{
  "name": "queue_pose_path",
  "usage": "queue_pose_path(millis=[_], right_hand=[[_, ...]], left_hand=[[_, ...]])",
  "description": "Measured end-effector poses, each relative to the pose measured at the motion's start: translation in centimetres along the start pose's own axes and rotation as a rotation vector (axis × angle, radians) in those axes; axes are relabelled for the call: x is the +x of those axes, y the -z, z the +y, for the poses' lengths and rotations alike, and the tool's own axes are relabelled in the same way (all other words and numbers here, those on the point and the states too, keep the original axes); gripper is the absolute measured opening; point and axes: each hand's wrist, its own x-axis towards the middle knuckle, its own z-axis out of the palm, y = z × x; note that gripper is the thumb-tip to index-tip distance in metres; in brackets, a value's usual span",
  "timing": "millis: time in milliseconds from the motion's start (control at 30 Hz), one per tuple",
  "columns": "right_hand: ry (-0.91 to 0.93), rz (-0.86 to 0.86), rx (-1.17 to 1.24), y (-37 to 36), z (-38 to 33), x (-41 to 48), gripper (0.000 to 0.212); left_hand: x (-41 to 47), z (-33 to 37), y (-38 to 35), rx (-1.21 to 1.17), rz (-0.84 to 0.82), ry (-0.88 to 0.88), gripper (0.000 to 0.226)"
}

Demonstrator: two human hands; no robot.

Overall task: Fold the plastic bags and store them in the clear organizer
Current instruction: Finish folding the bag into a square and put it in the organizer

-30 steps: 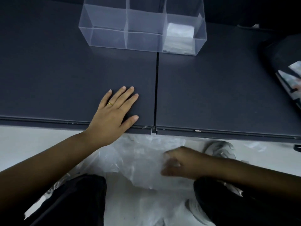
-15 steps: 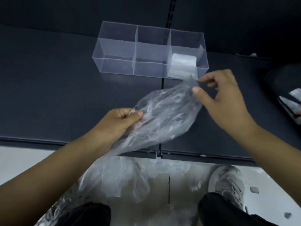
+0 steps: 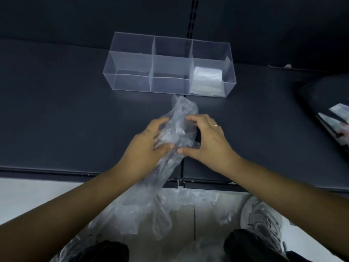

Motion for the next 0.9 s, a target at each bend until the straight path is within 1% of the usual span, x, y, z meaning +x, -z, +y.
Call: queue_pose_path(millis=[33, 133, 167, 233, 300, 400, 467, 533, 600, 633, 667, 700, 733, 767, 800, 833, 867, 900], right_hand=[[-0.009, 0.005, 0.007, -0.3, 0.2, 0.3, 0.066], [0.016, 0.08, 0.111, -0.6, 0.7, 0.7, 0.019], [0.009, 0.096, 0.161, -0.5, 0.9, 0.7, 0.011], [-0.055, 0.102, 0.28, 0.0, 1.2, 0.6, 0.012], [-0.12, 0.118, 0.39, 0.8, 1.5, 0.5, 0.018], [-0.132, 0.191, 0.504, 1.7, 2.0, 0.0, 0.023], [-0.13, 0.26, 0.565, 2.4, 2.2, -0.2, 0.025], [-0.132, 0.292, 0.664, 3.3, 2.1, -0.3, 0.025], [-0.102, 0.231, 0.713, 4.5, 1.6, -0.4, 0.023], [-0.065, 0.171, 0.706, 5.0, 1.2, -0.5, 0.021], [-0.019, 0.106, 0.68, 5.4, 0.7, -0.5, 0.019], [0.036, 0.043, 0.637, 5.8, 0.2, -0.5, 0.017], [0.09, -0.017, 0.587, 6.2, -0.4, -0.5, 0.016], [0.139, -0.074, 0.535, 6.5, -1.0, -0.5, 0.014], [0.178, -0.122, 0.492, 6.9, -1.6, -0.5, 0.011], [0.207, -0.155, 0.464, 7.2, -2.1, -0.5, 0.009], [0.225, -0.17, 0.444, 7.4, -2.6, -0.4, 0.008], [0.232, -0.164, 0.432, 7.5, -2.9, -0.3, 0.007]], left_hand=[[0.2, -0.2, 0.0, -0.078, -0.006, 0.051, 0.044], [0.1, 0.2, 0.0, -0.184, 0.059, 0.103, 0.005], [0.0, 0.2, 0.1, -0.208, 0.097, 0.11, 0.005], [-0.3, 0.3, 0.5, -0.288, 0.171, 0.164, 0.011], [-0.4, 0.4, 1.2, -0.4, 0.25, 0.23, 0.016], [-0.5, 0.7, 1.8, -0.494, 0.337, 0.301, 0.019], [-0.8, 0.8, 2.1, -0.443, 0.349, 0.301, 0.021], [-1.2, 1.0, 2.5, -0.297, 0.315, 0.26, 0.018], [-1.3, 1.2, 3.5, -0.119, 0.306, 0.142, 0.011], [-0.9, 1.2, 4.3, -0.109, 0.313, 0.081, 0.01], [-0.4, 2.2, 5.1, -0.186, 0.282, 0.077, 0.008], [0.4, 2.7, 5.8, -0.296, 0.207, 0.086, 0.02], [1.5, 3.7, 6.1, -0.386, 0.1, 0.089, 0.04], [2.3, 4.2, 6.4, -0.422, -0.039, 0.093, 0.055], [2.3, 4.8, 6.6, -0.465, -0.182, 0.076, 0.058], [1.8, 5.1, 6.4, -0.49, -0.296, 0.047, 0.051], [1.5, 5.6, 6.0, -0.464, -0.394, 0.014, 0.044], [1.5, 5.9, 5.6, -0.377, -0.513, -0.036, 0.05]])
